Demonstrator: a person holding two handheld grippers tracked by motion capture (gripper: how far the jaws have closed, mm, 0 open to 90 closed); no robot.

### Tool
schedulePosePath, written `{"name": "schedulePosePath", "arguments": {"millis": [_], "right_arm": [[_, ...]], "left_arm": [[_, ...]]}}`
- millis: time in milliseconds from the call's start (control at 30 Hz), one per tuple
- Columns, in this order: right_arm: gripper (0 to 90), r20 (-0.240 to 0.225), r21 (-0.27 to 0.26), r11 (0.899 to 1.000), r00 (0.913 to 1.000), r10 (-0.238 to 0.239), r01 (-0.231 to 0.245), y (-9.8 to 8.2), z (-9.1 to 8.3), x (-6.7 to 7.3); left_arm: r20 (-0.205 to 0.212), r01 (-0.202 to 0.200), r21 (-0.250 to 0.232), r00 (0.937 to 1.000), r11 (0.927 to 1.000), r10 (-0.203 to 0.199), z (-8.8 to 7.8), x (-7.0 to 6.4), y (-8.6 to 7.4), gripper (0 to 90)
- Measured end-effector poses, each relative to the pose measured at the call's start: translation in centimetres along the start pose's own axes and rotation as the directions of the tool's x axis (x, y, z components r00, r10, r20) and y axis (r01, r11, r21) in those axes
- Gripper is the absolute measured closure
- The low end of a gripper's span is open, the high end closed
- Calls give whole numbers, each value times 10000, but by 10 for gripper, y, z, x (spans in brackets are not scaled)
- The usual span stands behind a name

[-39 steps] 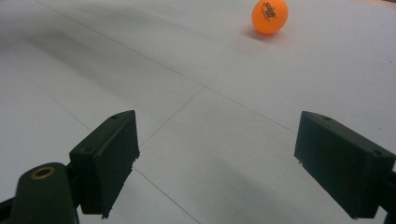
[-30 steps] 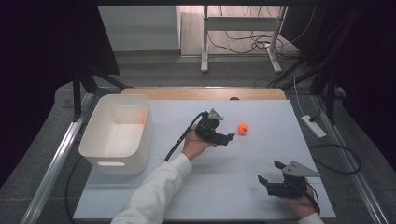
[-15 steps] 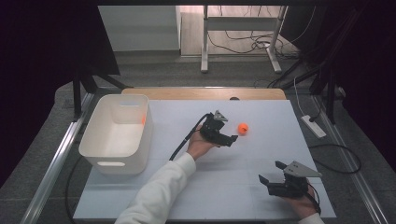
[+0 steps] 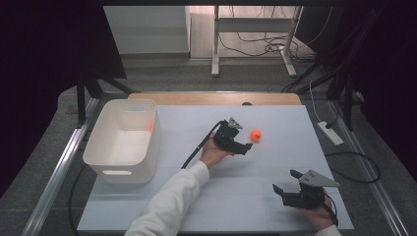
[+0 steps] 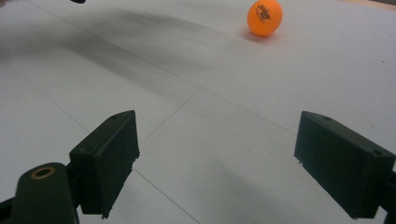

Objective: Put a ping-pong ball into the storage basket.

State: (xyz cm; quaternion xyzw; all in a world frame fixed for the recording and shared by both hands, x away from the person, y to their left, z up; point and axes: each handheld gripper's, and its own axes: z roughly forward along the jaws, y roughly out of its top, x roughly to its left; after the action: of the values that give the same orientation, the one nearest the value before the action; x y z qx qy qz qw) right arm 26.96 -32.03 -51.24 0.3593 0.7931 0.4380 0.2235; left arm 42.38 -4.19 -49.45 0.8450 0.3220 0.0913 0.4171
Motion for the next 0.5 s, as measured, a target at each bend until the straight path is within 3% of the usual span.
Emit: {"name": "schedulePosePath", "arguments": {"millis": [500], "right_arm": [[131,-9,-1,10000,10000,-5,5,0,0,0]], "left_arm": [[-85,13,175,10000,9998,-12,12,1,2,153]]}}
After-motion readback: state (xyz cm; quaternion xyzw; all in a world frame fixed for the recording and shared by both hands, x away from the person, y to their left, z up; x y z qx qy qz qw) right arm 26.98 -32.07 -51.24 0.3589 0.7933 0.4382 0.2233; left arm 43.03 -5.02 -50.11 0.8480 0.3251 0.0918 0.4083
